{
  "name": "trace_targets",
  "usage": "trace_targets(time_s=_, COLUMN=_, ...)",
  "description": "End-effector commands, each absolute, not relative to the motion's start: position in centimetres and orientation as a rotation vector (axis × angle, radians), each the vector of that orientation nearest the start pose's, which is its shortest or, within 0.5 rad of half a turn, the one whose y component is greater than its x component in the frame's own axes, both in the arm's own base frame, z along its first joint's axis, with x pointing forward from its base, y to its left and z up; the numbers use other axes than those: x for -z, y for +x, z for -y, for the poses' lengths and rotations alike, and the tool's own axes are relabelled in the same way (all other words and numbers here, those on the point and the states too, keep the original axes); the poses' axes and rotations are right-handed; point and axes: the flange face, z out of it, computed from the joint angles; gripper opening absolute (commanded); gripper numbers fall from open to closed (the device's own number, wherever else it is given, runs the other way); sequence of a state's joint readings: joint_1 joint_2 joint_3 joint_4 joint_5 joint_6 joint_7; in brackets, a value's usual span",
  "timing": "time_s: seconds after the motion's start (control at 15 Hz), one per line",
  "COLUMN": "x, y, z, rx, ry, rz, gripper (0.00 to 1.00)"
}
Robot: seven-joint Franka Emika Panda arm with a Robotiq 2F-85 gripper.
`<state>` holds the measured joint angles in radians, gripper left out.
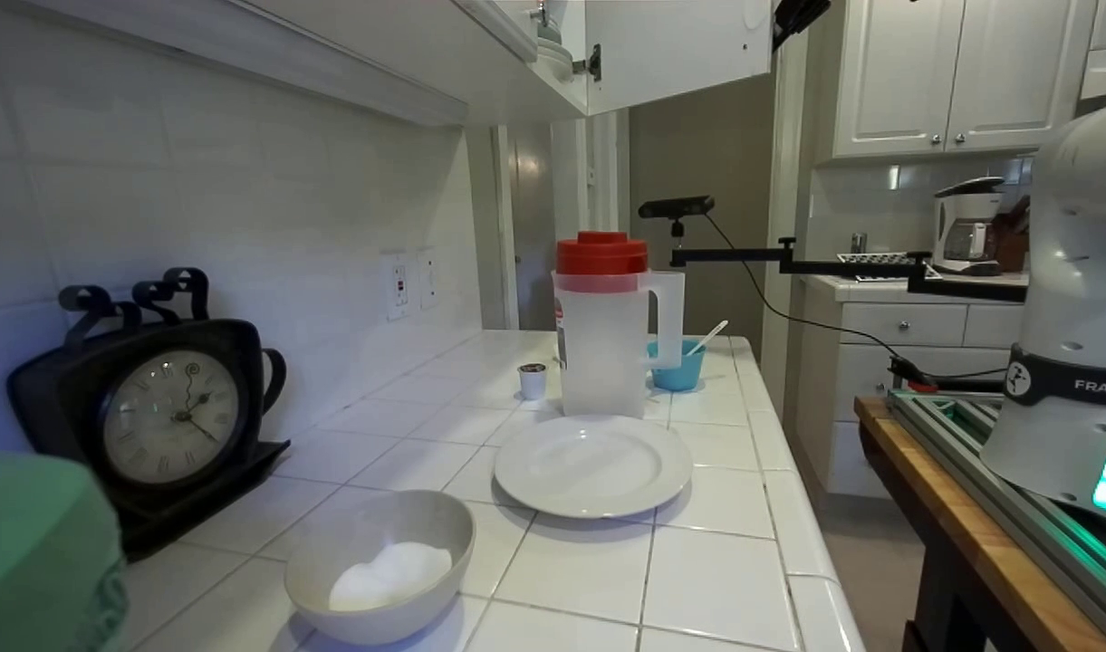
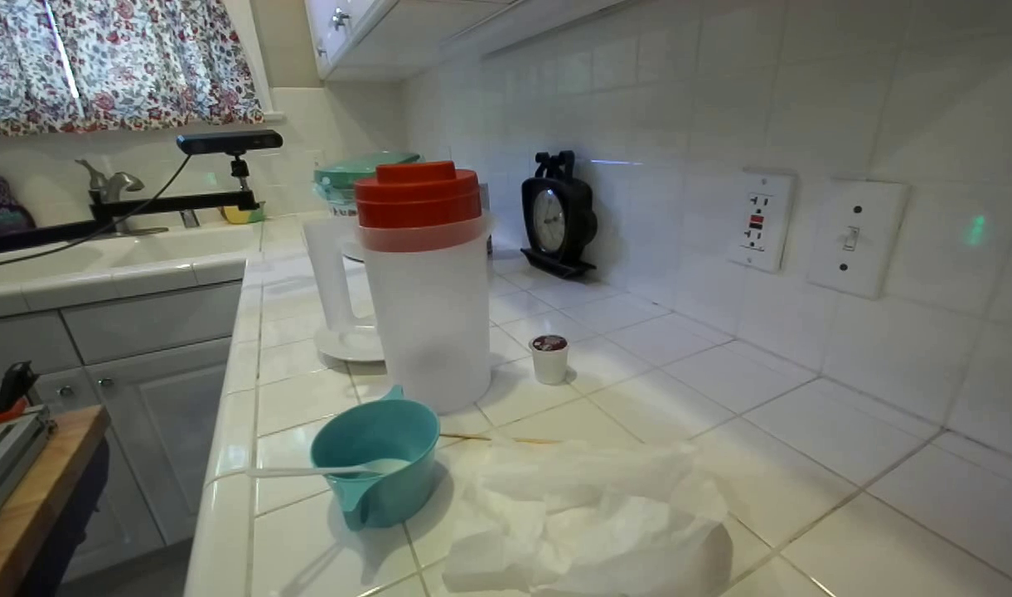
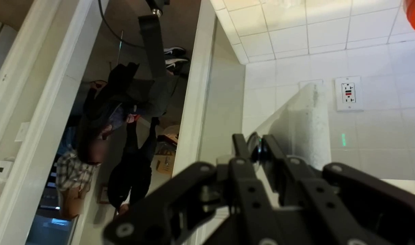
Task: Open the cabinet door on the right
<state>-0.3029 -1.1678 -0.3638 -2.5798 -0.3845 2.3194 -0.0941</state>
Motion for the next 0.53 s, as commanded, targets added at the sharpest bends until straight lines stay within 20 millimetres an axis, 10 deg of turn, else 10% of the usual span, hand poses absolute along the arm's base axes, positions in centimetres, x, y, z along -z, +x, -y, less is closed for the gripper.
trace_targets(time_s=0.0, x=-67.3, y=16.3, z=23.6, rx=1.423, ry=-3.162, rz=-0.576, gripper=0.04)
trace_targets(time_s=0.27, x=-67.7, y=15.0, z=24.5, rx=1.441, ry=-3.141, rz=-0.556, gripper=0.04)
trace_targets(time_s=0.47, x=-67.9, y=14.1, z=25.2, rx=1.448, ry=-3.146, rz=-0.547, gripper=0.5)
